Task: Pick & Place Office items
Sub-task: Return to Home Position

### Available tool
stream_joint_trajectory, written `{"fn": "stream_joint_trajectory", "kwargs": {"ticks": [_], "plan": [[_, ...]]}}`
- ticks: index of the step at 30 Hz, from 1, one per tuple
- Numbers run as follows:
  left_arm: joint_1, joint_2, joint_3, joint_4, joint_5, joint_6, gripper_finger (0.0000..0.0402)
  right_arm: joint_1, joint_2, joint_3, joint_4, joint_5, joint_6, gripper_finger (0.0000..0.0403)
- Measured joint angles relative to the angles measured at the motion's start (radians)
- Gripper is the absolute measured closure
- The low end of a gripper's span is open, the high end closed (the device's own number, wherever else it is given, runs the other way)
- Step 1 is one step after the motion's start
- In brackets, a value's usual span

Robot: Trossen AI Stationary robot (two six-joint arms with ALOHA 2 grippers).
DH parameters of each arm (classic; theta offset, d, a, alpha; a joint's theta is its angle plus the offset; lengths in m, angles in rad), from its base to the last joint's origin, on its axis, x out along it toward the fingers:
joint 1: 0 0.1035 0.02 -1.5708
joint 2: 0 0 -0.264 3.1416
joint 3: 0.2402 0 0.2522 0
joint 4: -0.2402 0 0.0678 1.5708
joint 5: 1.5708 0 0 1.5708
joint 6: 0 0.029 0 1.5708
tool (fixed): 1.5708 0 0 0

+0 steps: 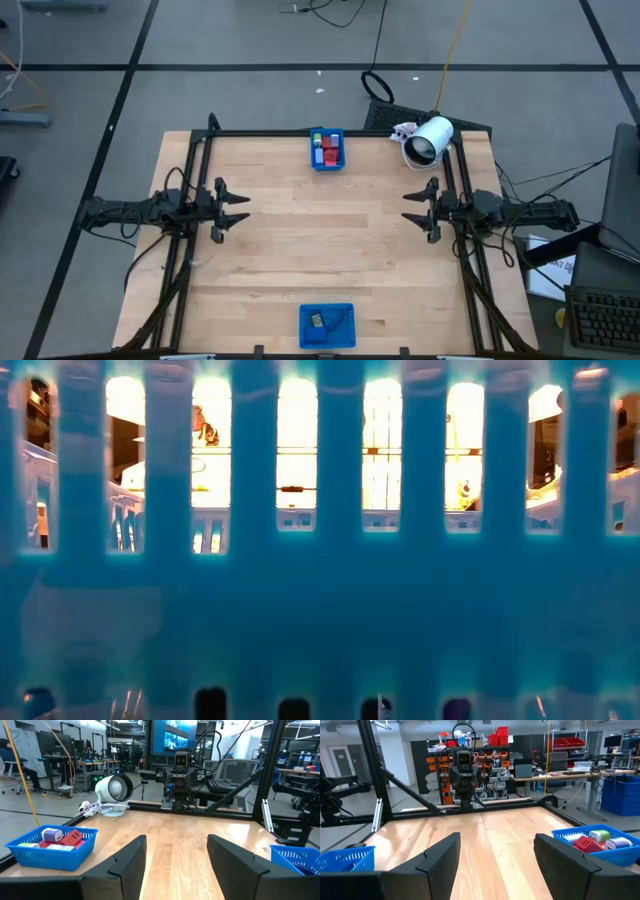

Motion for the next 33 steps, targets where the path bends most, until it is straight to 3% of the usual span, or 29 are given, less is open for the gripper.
{"fn": "stream_joint_trajectory", "kwargs": {"ticks": [33], "plan": [[0.0,0.0,0.0,0.0,0.0,0.0,0.0188,0.0,0.035,-0.001,0.024,0.002,-0.053,0.0161]]}}
